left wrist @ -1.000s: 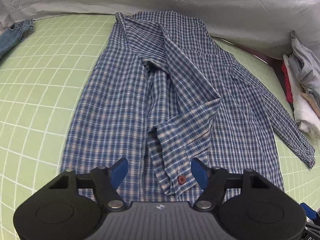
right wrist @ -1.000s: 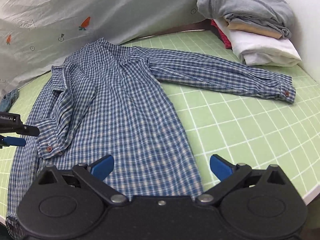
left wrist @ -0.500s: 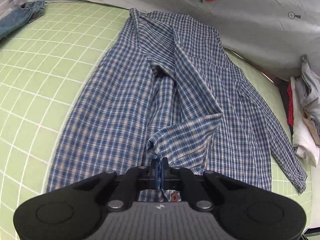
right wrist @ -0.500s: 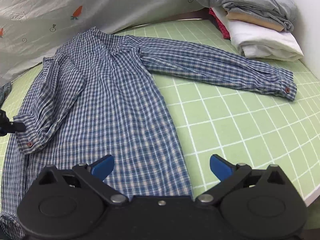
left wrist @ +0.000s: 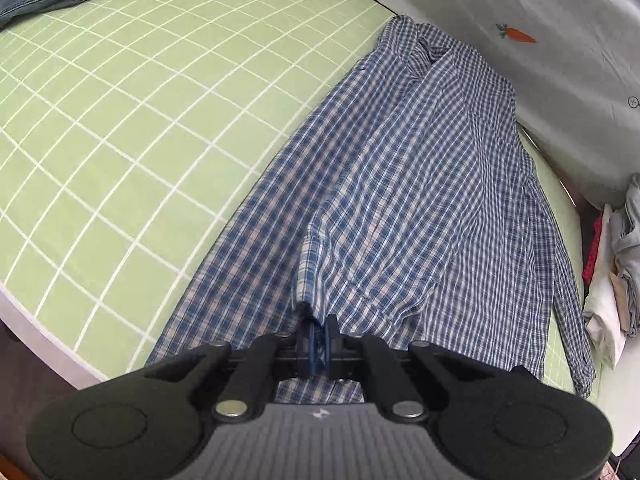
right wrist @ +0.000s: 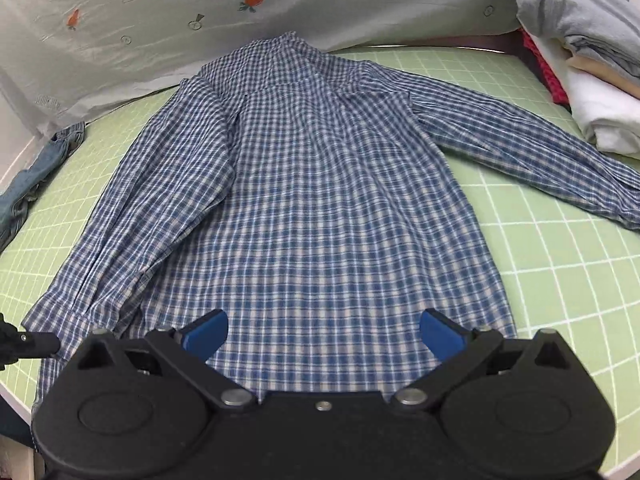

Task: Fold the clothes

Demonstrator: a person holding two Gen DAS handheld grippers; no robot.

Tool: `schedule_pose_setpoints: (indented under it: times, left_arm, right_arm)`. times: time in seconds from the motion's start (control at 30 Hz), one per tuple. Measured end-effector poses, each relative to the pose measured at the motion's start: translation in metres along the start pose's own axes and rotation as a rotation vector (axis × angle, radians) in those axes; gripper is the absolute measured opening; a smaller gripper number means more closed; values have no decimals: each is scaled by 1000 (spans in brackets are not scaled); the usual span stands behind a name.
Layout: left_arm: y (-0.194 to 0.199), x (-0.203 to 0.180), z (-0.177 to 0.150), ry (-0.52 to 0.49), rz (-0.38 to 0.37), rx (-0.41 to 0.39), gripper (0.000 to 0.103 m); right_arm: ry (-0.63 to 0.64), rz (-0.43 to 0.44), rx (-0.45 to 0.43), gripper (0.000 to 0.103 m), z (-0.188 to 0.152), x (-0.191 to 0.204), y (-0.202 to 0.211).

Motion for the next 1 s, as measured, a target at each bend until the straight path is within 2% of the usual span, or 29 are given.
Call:
schedule_pose_setpoints:
  times: [0.03,0.1,0.17,0.2,0.23,0.27,0.33,0.4,0.47,0.57,0.67,0.73,0.77,0.83,0.9,1.0]
  left_arm:
    - [3,0,-2,-22,14,-5,9]
    - [11,-3,0,-68,13,-29,24]
    - [19,-9,8,-95,2,-69,49]
    - [21,-13,13,-119,5,-90,55]
    - [24,-18,19,-144,9,-111,68]
    - [27,-25,25,-181,22,-139,73]
    - [36,-41,34,-264,24,-186,73]
    - [45,-60,41,-337,-17,-227,74]
    - [52,-75,49,-359,-51,-267,86]
    - [63,-91,61,-322,-50,-367,94]
    - [70,-103,70,-251,-37,-464,96]
    - [73,-113,77,-269,-42,-507,96]
    - [74,-117,80,-288,-26,-519,98]
    - [70,-124,84,-318,20,-496,102]
    - [67,-131,87,-342,53,-482,102]
    - [64,-145,91,-376,74,-506,103]
  right_arm:
    - [4,2,2,103,-2,3,1]
    - [9,9,-5,103,-4,7,5]
    - [10,16,-19,103,-3,10,10]
    - [10,19,-28,103,-2,11,12]
    - [9,15,-45,103,2,10,16]
    - [7,11,-62,103,5,9,20]
    - [-9,-2,-96,103,14,5,30]
    - [-37,-30,-120,103,25,-1,43]
    - [-39,-30,-138,103,30,-8,46]
    - [-43,-30,-165,103,39,-18,51]
    - [-46,-30,-191,103,47,-28,56]
    - [-48,-30,-209,103,52,-34,59]
    - [-49,-31,-218,103,55,-38,60]
    - [-46,-66,-224,103,59,-52,56]
    - [-96,-85,-227,103,68,-72,51]
    - [-171,-114,-231,103,82,-103,43]
Point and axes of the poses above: each gripper's, at about its wrist camera, not at the fingertips, and y roughly against the way its jaws point, x to its left, z to its top, the point moved 8 cm from there along -y, roughly the way its jaws point, and after that the axes turned 6 degrees about -y, right-handed, at the moved point
